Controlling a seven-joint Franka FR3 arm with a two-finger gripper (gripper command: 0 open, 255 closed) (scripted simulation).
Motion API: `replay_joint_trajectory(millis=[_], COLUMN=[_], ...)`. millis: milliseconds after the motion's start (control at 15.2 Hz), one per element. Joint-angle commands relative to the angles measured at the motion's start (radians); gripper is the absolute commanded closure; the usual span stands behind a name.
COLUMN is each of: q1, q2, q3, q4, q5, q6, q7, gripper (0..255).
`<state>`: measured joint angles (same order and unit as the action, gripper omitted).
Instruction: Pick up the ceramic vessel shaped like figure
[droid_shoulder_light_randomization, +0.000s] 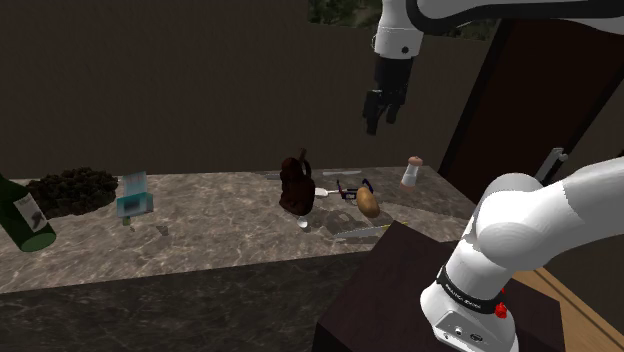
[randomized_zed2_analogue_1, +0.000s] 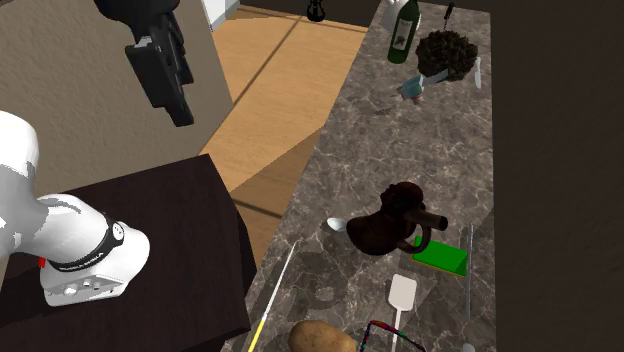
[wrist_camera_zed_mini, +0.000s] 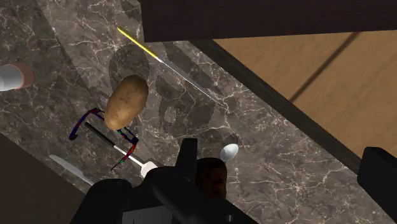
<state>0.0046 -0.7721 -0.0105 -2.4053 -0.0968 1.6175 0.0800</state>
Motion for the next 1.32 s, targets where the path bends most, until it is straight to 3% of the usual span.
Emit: replay_joint_trajectory(millis=[0, 660, 1254], q1=[0.000, -0.066, -0.113], q2=[0.000, 0.390, 0.745], q3=[0.000, 0.040, 0.031], q4=[0.000, 0.125, 0.341], q5=[0.000, 0.040, 0.054], q6=[0.000, 0.236, 0.355], q7=[0.000, 0.269, 0.477], gripper=[0, 0, 0])
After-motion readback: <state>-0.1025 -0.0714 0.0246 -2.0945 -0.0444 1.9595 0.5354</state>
